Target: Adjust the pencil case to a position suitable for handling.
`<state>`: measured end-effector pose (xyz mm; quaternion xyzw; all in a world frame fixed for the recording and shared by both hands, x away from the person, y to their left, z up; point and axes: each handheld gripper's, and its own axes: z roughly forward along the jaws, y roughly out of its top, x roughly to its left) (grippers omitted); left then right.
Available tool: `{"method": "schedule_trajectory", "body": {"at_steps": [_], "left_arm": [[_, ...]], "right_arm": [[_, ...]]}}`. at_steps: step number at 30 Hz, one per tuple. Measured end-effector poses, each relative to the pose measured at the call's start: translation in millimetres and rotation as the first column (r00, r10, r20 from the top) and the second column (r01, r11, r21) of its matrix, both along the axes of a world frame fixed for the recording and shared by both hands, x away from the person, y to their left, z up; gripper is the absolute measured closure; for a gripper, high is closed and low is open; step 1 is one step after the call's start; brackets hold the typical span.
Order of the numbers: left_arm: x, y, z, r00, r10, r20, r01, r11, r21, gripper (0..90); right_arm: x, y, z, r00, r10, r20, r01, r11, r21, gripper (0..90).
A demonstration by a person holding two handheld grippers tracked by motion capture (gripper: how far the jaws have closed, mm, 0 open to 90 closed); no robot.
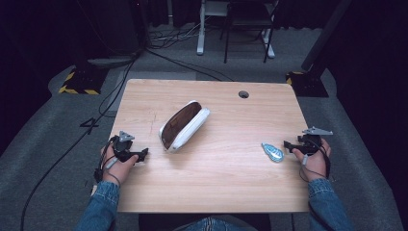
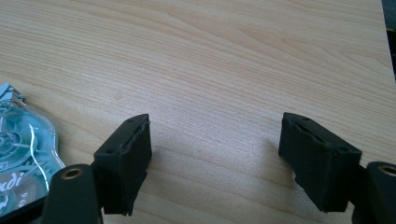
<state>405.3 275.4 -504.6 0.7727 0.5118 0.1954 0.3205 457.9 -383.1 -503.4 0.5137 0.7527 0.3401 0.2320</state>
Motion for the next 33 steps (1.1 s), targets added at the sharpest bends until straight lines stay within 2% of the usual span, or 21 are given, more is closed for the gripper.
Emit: {"method": "schedule_trajectory", "body": {"at_steps": [11,13,18,26,33], "left_arm": [[0.0,0.3,0.6,1.0,0.005,-0.006,-0.005,0.9999,-0.012,16.4],[-0.2,0.3,2.4,0.9998,0.011,-0.017,-0.012,0.9997,-0.022,18.9],[-0.9,-1.0,10.1,0.9999,0.014,-0.004,-0.014,0.9994,-0.03,20.8],[-5.1,-10.9,39.4,0.9987,-0.01,0.05,0.014,0.998,-0.061,21.4],[-8.3,-19.2,54.2,0.9967,-0.035,0.073,0.041,0.9963,-0.076,21.7]], "right_arm": [[0.1,0.1,0.0,1.0,0.001,0.0,-0.001,1.0,0.001,25.9],[0.1,0.1,0.0,1.0,0.002,0.0,-0.002,1.0,0.0,25.9],[0.1,0.1,0.0,1.0,0.003,0.0,-0.003,1.0,0.0,25.9],[0.0,0.3,-0.2,1.0,0.005,0.002,-0.005,1.0,0.002,25.9],[0.0,0.4,-0.2,1.0,0.005,0.002,-0.005,1.0,0.002,25.9]]}}
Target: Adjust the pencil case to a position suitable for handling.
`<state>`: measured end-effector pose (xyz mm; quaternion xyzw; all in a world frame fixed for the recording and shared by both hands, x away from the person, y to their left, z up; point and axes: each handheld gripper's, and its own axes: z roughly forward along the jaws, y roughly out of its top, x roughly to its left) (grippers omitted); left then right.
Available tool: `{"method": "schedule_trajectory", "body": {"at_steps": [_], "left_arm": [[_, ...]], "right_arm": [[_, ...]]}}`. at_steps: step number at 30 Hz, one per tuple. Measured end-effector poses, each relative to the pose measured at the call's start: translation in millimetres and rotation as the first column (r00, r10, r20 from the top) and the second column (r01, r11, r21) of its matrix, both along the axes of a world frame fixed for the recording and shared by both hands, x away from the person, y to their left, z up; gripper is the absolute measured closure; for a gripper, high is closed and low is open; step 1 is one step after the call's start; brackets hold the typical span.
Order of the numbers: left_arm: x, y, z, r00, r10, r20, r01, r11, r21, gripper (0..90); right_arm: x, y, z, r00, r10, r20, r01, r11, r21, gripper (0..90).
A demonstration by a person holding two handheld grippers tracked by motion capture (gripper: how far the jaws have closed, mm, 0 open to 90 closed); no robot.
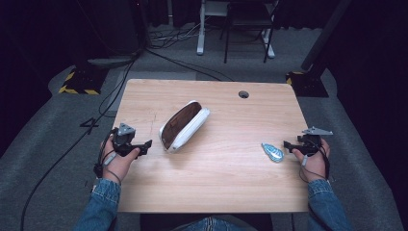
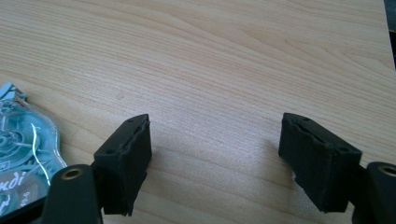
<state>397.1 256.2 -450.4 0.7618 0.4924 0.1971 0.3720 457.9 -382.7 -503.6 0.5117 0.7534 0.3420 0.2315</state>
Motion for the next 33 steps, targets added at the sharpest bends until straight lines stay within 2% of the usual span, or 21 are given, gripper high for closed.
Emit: {"method": "schedule_trajectory", "body": {"at_steps": [4,7,13,18,25,33], "left_arm": [[-1.1,-8.0,10.5,0.9993,-0.034,0.016,0.035,0.9992,-0.021,21.8],[-1.7,-11.9,14.4,0.9989,-0.041,0.023,0.042,0.9988,-0.028,21.8],[0.9,-28.5,23.9,0.9939,-0.097,0.051,0.099,0.9943,-0.039,21.8],[7.3,-39.1,22.4,0.9915,-0.121,0.049,0.123,0.9916,-0.041,21.8],[20.7,-51.7,17.8,0.9877,-0.15,0.043,0.151,0.9883,-0.023,23.3],[32.3,-55.3,8.9,0.9906,-0.13,0.041,0.132,0.9908,-0.031,24.6]], "right_arm": [[0.0,0.0,0.0,1.0,0.0,0.0,0.0,1.0,0.0,25.9],[0.0,0.0,0.0,1.0,0.0,0.0,0.0,1.0,0.0,25.9],[0.0,0.1,0.0,1.0,0.001,0.0,-0.001,1.0,-0.001,25.9],[0.0,0.1,0.0,1.0,0.009,0.0,-0.009,1.0,-0.002,26.0],[0.0,0.2,0.0,1.0,0.01,0.0,-0.01,1.0,-0.002,25.9],[-0.1,0.3,0.0,0.9999,0.012,-0.001,-0.012,1.0,-0.001,26.0]]}}
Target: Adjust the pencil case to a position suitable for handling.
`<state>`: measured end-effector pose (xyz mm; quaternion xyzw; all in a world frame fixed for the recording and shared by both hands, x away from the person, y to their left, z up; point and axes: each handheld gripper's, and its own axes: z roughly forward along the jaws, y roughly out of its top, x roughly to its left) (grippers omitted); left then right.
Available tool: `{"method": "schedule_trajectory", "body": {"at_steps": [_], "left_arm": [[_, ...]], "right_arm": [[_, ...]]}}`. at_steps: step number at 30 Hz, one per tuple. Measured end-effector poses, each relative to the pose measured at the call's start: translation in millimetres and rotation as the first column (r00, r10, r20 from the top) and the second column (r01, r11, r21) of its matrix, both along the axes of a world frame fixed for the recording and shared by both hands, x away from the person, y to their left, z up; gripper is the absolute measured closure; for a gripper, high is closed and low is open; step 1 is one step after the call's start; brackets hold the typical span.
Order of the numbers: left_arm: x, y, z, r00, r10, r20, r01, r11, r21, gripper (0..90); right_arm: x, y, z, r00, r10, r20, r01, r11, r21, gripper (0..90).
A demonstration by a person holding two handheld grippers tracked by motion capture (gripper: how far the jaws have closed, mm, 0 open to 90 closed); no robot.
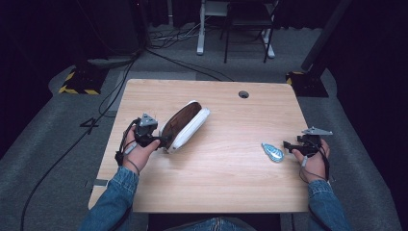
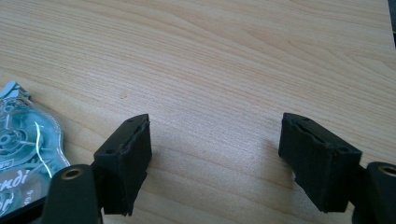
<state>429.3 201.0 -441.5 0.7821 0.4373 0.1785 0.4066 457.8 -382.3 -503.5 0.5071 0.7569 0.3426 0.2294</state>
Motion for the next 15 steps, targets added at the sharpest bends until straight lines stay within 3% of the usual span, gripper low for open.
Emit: {"method": "schedule_trajectory", "body": {"at_steps": [7,15], "left_arm": [[8.8,-5.8,-10.3,0.9997,0.02,0.01,-0.02,0.9997,-0.012,28.3],[14.4,-10.2,-18.7,0.9996,0.023,0.013,-0.023,0.9997,-0.003,38.9]], "right_arm": [[0.0,0.0,0.0,1.0,0.0,0.0,0.0,1.0,0.0,26.0],[0.0,0.0,0.0,1.0,0.0,0.0,0.0,1.0,0.0,26.0]]}}
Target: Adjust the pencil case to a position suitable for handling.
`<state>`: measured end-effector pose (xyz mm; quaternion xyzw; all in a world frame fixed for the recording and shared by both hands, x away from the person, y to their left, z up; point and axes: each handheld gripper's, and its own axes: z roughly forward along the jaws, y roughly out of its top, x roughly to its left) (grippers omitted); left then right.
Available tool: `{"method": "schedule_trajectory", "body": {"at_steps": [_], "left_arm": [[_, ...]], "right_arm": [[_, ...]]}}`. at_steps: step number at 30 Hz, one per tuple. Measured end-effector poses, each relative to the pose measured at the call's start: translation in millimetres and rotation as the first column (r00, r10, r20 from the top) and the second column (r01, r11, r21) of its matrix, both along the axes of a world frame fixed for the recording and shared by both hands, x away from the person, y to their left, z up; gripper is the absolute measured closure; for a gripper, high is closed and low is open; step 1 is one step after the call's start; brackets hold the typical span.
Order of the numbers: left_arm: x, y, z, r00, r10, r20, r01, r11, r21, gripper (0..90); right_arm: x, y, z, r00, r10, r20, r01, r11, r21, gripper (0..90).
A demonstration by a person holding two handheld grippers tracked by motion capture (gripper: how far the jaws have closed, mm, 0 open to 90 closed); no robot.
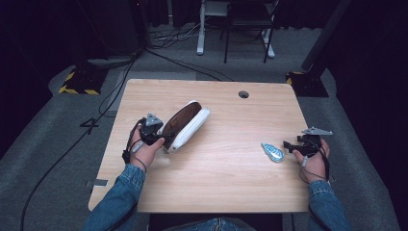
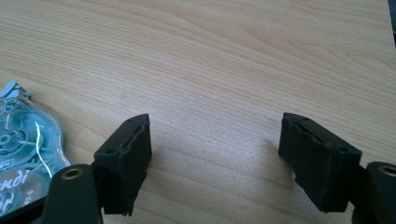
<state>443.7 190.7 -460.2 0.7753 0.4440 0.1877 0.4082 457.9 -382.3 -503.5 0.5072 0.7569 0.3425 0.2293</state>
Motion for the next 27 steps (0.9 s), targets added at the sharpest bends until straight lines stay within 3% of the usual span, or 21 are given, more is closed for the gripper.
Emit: {"method": "schedule_trajectory", "body": {"at_steps": [5,15,20,27], "left_arm": [[3.2,1.1,-4.6,1.0,0.004,-0.007,-0.004,0.9999,-0.016,47.9],[4.6,1.5,-5.6,0.9982,-0.02,-0.056,0.019,0.9993,-0.033,77.6],[5.3,2.8,-5.8,0.9982,-0.017,-0.057,0.015,0.9992,-0.036,82.3],[5.1,5.8,-7.1,0.9966,-0.014,-0.081,0.006,0.9951,-0.099,83.5]], "right_arm": [[0.0,0.0,0.0,1.0,0.0,0.0,0.0,1.0,0.0,26.1],[0.0,0.0,0.0,1.0,-0.001,0.001,0.001,1.0,0.0,26.3],[0.0,0.3,0.0,1.0,-0.004,0.001,0.004,1.0,0.001,26.4],[0.1,0.5,0.0,1.0,-0.005,0.0,0.005,1.0,0.002,26.5]]}}
